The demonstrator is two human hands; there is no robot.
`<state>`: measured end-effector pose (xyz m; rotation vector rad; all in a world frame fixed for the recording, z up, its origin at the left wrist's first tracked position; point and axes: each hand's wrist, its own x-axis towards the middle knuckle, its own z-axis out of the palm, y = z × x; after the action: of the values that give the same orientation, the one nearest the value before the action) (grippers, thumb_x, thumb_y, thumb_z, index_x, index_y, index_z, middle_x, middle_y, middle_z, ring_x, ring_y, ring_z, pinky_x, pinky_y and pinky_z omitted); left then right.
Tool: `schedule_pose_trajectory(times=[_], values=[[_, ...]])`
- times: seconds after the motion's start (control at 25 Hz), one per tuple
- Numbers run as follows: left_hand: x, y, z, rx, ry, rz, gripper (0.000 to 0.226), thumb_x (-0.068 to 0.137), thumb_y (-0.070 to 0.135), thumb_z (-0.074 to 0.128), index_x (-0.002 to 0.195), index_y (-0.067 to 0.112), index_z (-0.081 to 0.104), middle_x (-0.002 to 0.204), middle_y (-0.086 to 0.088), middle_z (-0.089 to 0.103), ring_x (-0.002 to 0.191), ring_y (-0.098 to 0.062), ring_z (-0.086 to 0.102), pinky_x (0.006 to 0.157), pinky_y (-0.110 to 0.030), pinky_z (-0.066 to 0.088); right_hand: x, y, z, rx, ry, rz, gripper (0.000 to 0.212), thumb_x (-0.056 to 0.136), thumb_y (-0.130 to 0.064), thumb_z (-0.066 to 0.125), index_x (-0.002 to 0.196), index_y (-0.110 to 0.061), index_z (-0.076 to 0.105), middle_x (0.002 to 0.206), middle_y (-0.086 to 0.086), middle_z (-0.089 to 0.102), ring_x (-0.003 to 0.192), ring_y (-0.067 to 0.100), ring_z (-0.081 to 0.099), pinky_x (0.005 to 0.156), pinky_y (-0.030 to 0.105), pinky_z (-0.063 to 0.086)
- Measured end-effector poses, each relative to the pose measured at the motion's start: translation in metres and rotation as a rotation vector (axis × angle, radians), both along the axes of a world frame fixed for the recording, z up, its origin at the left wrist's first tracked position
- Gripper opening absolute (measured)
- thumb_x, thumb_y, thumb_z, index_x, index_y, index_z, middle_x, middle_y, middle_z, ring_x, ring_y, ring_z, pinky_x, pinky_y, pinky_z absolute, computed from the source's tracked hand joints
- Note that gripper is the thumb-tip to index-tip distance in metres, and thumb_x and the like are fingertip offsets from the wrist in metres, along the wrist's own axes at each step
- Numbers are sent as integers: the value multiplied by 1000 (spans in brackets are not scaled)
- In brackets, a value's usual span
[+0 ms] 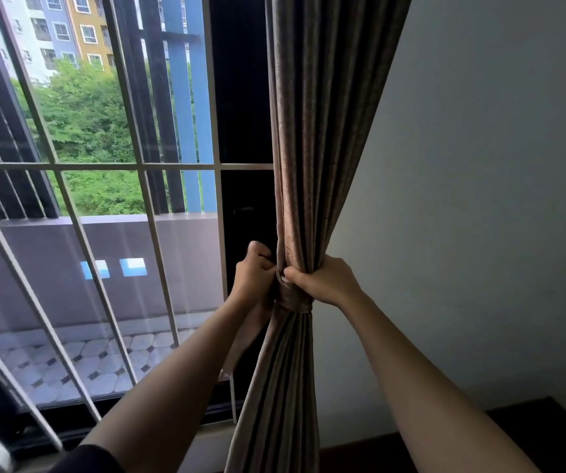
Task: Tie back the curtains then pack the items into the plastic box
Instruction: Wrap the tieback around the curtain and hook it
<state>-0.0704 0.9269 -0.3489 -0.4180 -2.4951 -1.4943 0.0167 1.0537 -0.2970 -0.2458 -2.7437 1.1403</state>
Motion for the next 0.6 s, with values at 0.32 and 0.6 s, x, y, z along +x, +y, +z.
schedule_pose_trajectory(times=[0.32, 0.6], values=[[12, -13, -15, 502, -454, -604, 33, 56, 11, 53, 84, 11, 70, 79, -6, 68, 80, -22, 62, 71, -25, 50, -18, 20, 28, 41, -273, 273, 67, 73, -71, 57, 118, -22, 60, 98, 5, 68, 73, 17, 69, 62, 26, 55], [19, 2, -25, 290, -125, -432, 62, 54, 32, 83, 110, 15, 62, 100, -3, 72, 93, -17, 70, 82, -34, 56, -28, 18, 48, -25, -387, 491, 4, 77, -18, 62, 79, -18, 66, 71, -3, 67, 64, 14, 67, 54, 20, 51]])
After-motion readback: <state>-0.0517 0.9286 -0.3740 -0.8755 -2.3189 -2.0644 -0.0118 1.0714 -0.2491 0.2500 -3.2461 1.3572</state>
